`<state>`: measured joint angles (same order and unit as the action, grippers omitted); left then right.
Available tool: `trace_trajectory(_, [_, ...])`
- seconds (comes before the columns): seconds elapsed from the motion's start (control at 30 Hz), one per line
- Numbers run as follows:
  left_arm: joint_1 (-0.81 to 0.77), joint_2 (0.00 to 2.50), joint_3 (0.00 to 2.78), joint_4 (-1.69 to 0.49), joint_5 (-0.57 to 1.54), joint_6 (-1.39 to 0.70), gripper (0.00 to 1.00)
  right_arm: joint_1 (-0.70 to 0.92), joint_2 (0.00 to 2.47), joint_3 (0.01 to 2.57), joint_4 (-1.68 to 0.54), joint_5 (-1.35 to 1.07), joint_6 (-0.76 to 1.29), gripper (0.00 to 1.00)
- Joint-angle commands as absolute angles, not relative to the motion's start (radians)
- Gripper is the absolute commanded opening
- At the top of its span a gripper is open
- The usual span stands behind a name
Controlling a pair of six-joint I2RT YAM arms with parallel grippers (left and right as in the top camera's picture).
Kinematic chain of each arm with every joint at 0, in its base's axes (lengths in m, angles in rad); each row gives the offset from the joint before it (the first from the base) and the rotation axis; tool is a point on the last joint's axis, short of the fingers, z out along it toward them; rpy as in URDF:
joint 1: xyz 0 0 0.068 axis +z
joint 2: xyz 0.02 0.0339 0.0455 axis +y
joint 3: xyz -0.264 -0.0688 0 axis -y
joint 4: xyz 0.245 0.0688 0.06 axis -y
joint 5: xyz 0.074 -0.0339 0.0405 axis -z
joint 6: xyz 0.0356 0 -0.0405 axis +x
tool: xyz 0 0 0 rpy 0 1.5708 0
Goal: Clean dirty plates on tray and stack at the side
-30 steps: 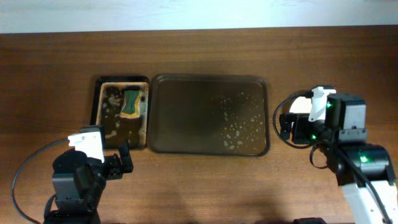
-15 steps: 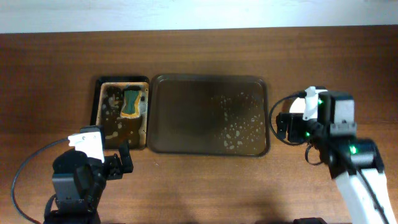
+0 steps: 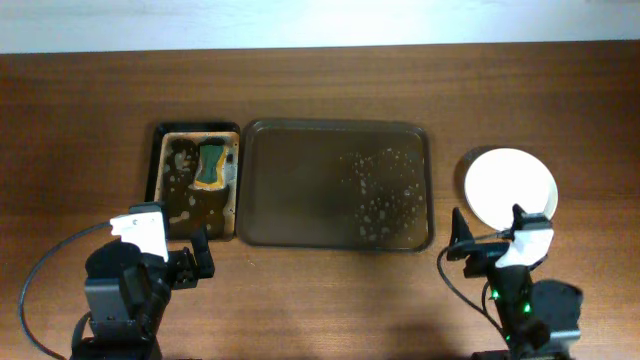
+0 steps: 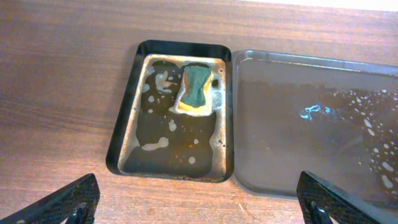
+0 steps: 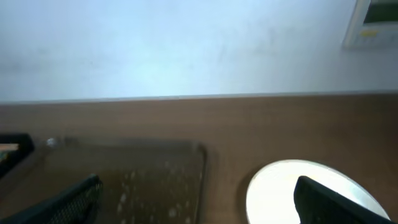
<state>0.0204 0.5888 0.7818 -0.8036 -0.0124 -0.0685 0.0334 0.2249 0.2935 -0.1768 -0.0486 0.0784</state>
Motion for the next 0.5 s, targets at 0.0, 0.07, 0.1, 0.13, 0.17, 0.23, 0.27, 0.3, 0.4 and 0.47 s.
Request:
trace_trajectory(0.0, [0.023,0.586,0.778,-0.801,-0.023,-0.052,1.0,0.032,0.128,0.189,-0.093,-0.04,0.083,0.98])
trace_trajectory(0.07, [0.023,0.586,0.778,-0.801,-0.023,-0.052,1.0,0.031,0.093,0.144,-0.046,-0.039,0.083,0.98])
trace_trajectory(0.1, [0.023,0.586,0.778,-0.801,-0.023,-0.052,1.0,0.031,0.073,0.119,-0.015,-0.034,0.083,0.98])
trace_trajectory(0.13, [0.023,0.586,0.778,-0.801,-0.023,-0.052,1.0,0.031,0.059,0.101,0.004,-0.028,0.083,0.98])
trace_trajectory(0.17, [0.023,0.586,0.778,-0.801,-0.023,-0.052,1.0,0.03,0.039,0.078,0.034,-0.02,0.082,0.98])
trace_trajectory(0.23, [0.023,0.586,0.778,-0.801,-0.023,-0.052,1.0,0.015,0.004,0.037,0.08,-0.017,0.082,0.98])
trace_trajectory(0.27, [0.023,0.586,0.778,-0.801,-0.023,-0.052,1.0,-0.009,0.004,0.005,0.137,-0.028,0.082,0.98])
trace_trajectory(0.3, [0.023,0.586,0.778,-0.801,-0.023,-0.052,1.0,-0.026,0.003,0.006,0.126,-0.05,0.064,0.98])
trace_trajectory(0.4, [0.023,0.586,0.778,-0.801,-0.023,-0.052,1.0,-0.052,0.003,0.006,0.068,-0.154,-0.08,0.98])
trace_trajectory(0.47, [0.023,0.586,0.778,-0.801,-0.023,-0.052,1.0,-0.053,0.003,0.006,-0.032,-0.173,-0.109,0.98])
